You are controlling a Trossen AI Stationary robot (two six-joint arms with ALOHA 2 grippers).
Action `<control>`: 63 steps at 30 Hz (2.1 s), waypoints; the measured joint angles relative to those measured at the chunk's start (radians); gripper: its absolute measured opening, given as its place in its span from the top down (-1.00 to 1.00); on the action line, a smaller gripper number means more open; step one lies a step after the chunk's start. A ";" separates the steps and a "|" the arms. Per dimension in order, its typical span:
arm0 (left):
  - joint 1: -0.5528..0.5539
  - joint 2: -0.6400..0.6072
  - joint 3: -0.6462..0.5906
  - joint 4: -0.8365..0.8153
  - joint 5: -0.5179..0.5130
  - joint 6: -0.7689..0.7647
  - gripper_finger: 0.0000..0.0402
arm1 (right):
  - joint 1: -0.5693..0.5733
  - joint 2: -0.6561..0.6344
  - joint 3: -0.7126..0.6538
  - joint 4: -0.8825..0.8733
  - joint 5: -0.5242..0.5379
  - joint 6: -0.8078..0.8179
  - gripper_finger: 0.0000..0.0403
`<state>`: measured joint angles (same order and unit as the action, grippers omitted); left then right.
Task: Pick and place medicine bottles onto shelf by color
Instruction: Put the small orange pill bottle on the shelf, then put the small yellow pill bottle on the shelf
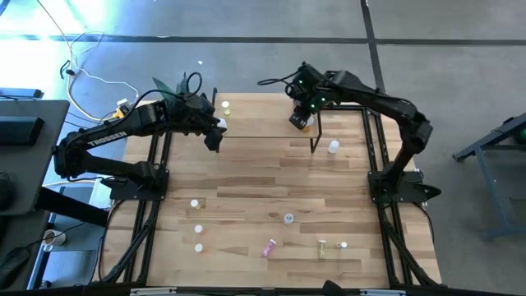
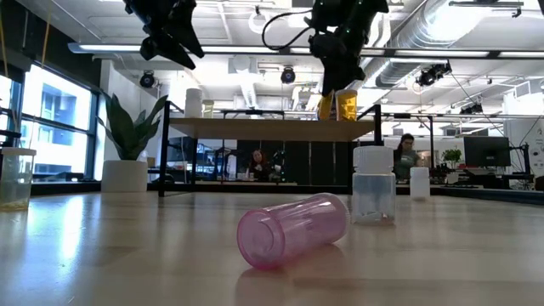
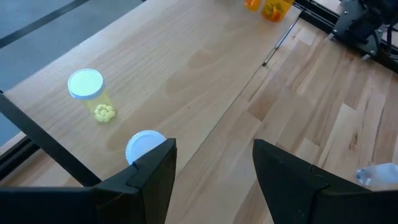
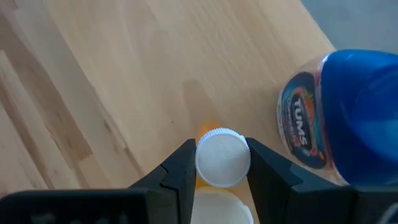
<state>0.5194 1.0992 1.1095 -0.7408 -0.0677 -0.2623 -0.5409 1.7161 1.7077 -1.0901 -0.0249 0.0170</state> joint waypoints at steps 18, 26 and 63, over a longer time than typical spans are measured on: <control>0.000 0.000 0.000 -0.002 0.000 0.003 0.00 | 0.034 0.020 -0.005 -0.032 0.061 0.027 0.45; -0.001 0.000 0.000 -0.003 0.003 0.003 0.00 | 0.040 0.044 -0.002 -0.011 0.070 0.047 0.45; -0.064 0.000 0.000 -0.112 0.056 -0.025 0.00 | 0.043 -0.016 0.006 0.035 0.076 0.054 0.02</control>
<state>0.4557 1.0992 1.1095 -0.8529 -0.0113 -0.2877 -0.4975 1.7003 1.7142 -1.0549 0.0513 0.0708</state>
